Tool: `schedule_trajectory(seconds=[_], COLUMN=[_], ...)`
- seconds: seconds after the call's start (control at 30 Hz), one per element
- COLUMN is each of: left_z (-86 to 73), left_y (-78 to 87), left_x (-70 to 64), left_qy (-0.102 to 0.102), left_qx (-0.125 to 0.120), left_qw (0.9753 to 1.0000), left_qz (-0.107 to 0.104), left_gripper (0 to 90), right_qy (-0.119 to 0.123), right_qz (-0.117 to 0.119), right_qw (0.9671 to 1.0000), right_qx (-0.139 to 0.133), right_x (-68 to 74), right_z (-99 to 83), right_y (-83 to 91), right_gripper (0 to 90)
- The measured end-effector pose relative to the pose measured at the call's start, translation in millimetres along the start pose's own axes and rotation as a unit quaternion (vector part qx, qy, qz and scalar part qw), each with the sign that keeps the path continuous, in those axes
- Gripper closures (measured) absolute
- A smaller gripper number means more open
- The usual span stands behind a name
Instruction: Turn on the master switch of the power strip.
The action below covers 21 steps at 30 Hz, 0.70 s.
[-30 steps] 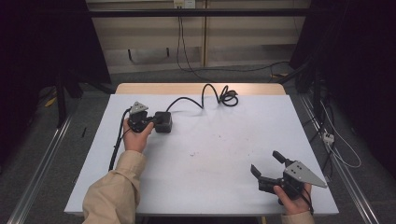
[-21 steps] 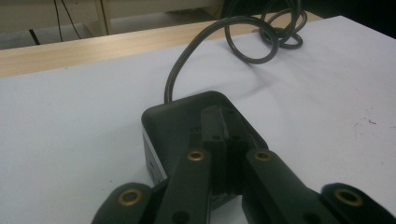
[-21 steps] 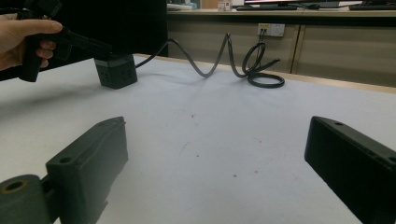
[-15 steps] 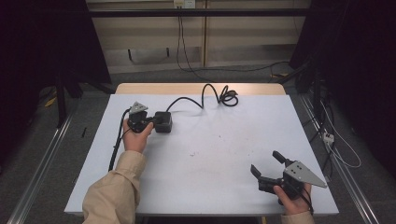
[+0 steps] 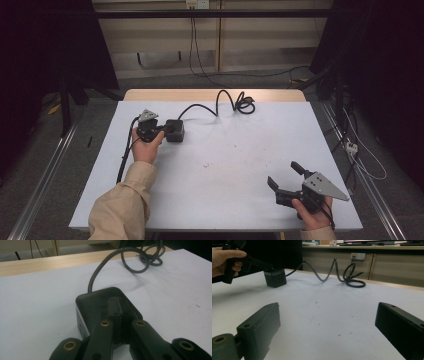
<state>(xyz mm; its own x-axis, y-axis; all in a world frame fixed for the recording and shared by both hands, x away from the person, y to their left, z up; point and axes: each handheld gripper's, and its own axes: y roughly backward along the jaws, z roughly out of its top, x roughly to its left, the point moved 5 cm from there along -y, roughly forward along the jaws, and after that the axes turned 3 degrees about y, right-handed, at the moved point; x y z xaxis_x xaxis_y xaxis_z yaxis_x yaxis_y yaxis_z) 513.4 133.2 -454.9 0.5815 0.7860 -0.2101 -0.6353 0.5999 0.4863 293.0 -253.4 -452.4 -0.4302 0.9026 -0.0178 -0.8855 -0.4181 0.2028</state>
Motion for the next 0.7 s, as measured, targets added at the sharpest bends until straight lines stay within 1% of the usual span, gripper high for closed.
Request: schedule_trajectory(seconds=[0.07,0.17,0.3,0.37,0.4,0.57,0.63,0.7], left_z=[-0.3,0.0,-0.2,0.0,0.0,-0.5,-0.4,-1.2], left_y=[0.2,0.0,-0.1,-0.2,-0.2,-0.1,-0.9,-0.9], left_x=[1.0,-0.1,0.2,-0.1,-0.2,1.6,0.5,1.1], left_qy=[0.001,-0.002,-0.001,-0.001,-0.004,0.006,-0.001,0.003], left_qx=[-0.001,-0.001,-0.003,-0.003,-0.003,-0.006,-0.011,-0.019], left_qw=[1.0000,1.0000,1.0000,1.0000,1.0000,1.0000,0.9999,0.9998], left_qz=[-0.003,0.001,-0.002,0.001,0.001,-0.004,-0.003,-0.004], left_gripper=[90.0,90.0,90.0,90.0,90.0,90.0,90.0,90.0], right_qy=[0.000,0.000,0.001,0.001,0.001,-0.001,-0.002,-0.001], right_qz=[0.000,0.000,-0.001,-0.001,-0.001,-0.002,-0.002,-0.001], right_qw=[1.0000,1.0000,1.0000,1.0000,1.0000,1.0000,1.0000,1.0000], right_qx=[0.000,0.000,0.000,0.000,0.000,0.000,-0.001,0.000], right_x=[0.0,-0.5,-1.1,-1.1,-1.2,-1.7,-1.6,-1.5], right_z=[0.0,0.0,-0.5,-0.4,-0.4,-0.4,-0.1,-0.1], right_y=[0.0,0.1,-0.2,-0.2,-0.3,-0.7,-1.1,-1.2], right_gripper=[5.7,5.7,5.7,5.7,5.7,5.7,5.7,5.7])
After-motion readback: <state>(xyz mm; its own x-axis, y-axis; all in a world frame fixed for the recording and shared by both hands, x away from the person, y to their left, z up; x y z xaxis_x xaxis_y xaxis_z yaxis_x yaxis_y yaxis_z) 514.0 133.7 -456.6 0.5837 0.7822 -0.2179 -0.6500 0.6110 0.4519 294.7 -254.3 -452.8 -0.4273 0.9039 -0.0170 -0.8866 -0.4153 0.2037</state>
